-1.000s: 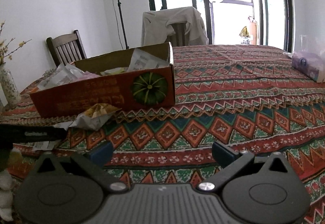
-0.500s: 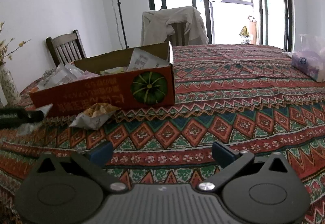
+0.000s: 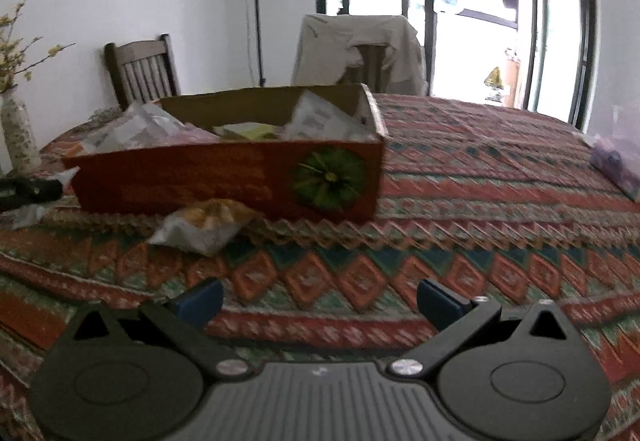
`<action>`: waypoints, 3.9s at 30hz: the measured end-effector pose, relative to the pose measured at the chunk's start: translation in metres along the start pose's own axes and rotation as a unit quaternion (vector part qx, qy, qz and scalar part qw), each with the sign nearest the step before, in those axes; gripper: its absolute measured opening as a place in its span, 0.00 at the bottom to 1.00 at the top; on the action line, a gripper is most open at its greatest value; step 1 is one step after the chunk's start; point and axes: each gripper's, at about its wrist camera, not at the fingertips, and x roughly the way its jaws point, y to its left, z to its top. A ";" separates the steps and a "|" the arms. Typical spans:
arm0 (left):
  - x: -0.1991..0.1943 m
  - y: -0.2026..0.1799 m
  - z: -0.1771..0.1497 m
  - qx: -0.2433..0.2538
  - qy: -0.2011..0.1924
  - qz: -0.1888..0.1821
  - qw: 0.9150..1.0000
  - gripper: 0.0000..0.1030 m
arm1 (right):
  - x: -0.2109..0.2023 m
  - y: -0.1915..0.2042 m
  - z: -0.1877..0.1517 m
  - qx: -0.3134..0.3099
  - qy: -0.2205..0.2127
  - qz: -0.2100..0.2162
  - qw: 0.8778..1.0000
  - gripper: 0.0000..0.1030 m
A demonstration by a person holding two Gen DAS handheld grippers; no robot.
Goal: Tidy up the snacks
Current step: 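Grasp the last white printed wrapper with the left tool, then grasp the yellow-brown snack packet with the right tool, then carry both packets over the cardboard box and release them inside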
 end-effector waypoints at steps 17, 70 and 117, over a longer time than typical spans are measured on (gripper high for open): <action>0.005 0.004 -0.003 -0.007 -0.001 0.008 1.000 0.44 | 0.084 0.064 0.058 -0.029 0.067 0.019 0.997 1.00; -0.002 -0.066 0.073 0.002 -0.063 -0.030 0.998 0.44 | -0.009 0.005 0.105 0.000 -0.154 0.020 0.988 0.42; 0.058 -0.076 0.088 -0.031 -0.066 -0.034 0.997 1.00 | 0.060 -0.022 0.110 0.053 -0.145 0.021 0.988 1.00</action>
